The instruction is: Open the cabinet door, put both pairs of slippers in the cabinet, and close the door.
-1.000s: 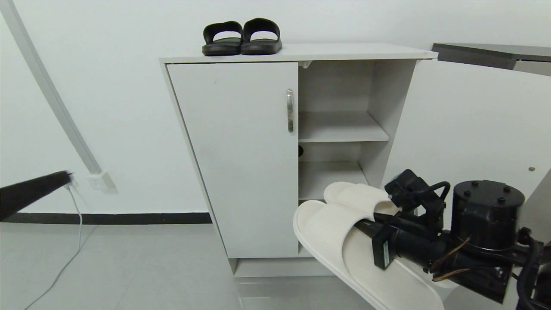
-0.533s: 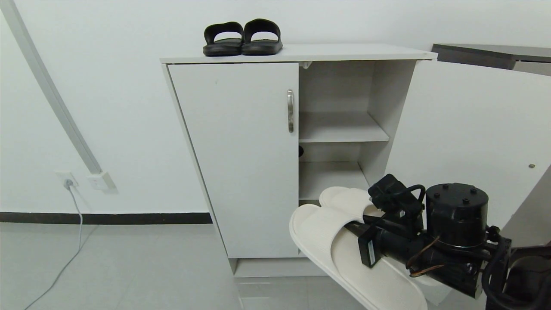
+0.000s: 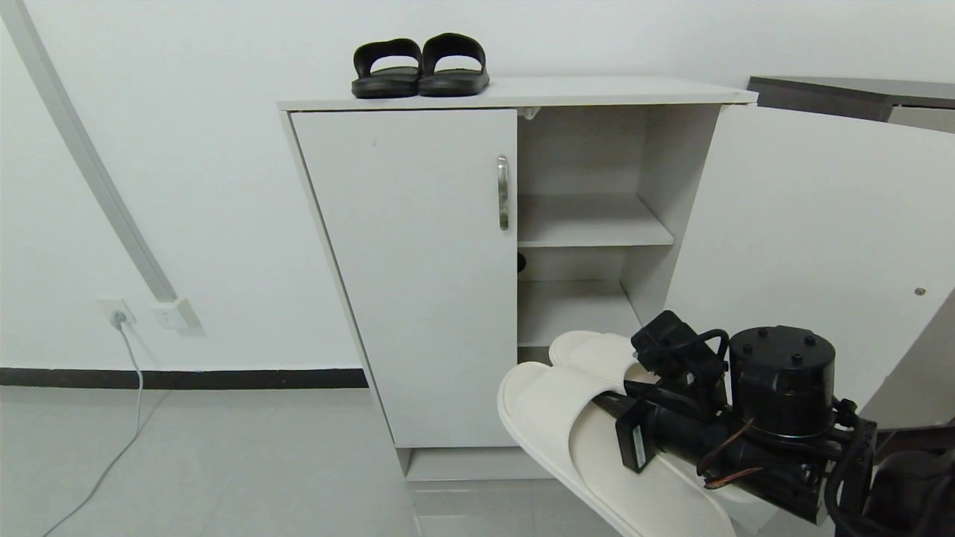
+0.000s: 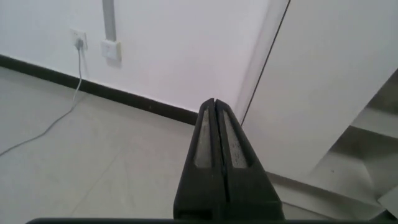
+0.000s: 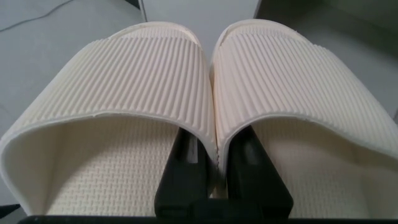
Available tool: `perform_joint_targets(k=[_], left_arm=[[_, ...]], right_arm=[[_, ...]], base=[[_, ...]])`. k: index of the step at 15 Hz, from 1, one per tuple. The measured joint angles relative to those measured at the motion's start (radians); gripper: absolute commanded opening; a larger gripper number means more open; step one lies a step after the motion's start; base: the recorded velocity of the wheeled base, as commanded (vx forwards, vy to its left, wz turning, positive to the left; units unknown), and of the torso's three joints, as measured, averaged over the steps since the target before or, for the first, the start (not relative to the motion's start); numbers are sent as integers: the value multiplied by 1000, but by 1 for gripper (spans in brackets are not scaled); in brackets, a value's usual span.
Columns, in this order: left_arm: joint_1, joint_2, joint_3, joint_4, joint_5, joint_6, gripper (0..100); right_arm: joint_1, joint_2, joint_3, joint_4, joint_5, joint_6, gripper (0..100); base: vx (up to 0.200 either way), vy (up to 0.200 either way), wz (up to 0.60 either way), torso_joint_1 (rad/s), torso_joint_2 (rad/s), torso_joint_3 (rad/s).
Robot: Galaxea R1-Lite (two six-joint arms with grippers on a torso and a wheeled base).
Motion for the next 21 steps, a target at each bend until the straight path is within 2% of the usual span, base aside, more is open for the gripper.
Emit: perform_joint_targets(k=[1,2,3,4,5,6,9,13,14,15,18,21], left_arm=[[-3,-9,23,-24,-23,18,0],[-5,-14,35,-42,-83,24,0],[-5,-18,45,-49,-180,28,0],[-6,-21,51,-37,-289,48,0],[-7,-22,55,-27,-330,91,0],[-7,-23,57,-27,-339,109,0],[-7,-25,59,-26,-340,102,0],[-7,-25,59,-25,-329,72,0],[-7,-25,59,-26,-293,72,0],[-7,-25,59,-26,-233,74,0],[-7,-25,59,-26,-222,64,0],[-6,-25,59,-27,-220,67,0]], right_arm=[[3,8,2,-19,-1,0,0],[5,19,4,-48,-3,0,0],[7,32,7,-79,-6,-1,0],[9,49,10,-115,-8,-3,0],[11,67,13,-150,-10,-5,0],[11,85,14,-174,-11,-7,0],[19,128,-3,-196,-80,-6,0],[73,206,-108,-192,-371,22,0],[80,229,-154,-188,-440,29,0],[86,254,-201,-185,-494,33,0],[90,310,-270,-179,-536,49,0],[71,344,-309,-181,-659,71,0]], base=[[0,0,0,0,0,0],[0,0,0,0,0,0],[0,0,0,0,0,0],[0,0,0,0,0,0],[0,0,0,0,0,0],[0,0,0,0,0,0],[0,0,0,0,0,0],[0,0,0,0,0,0],[0,0,0,0,0,0],[0,0,0,0,0,0],[0,0,0,0,0,0],[0,-200,0,4,1,2]])
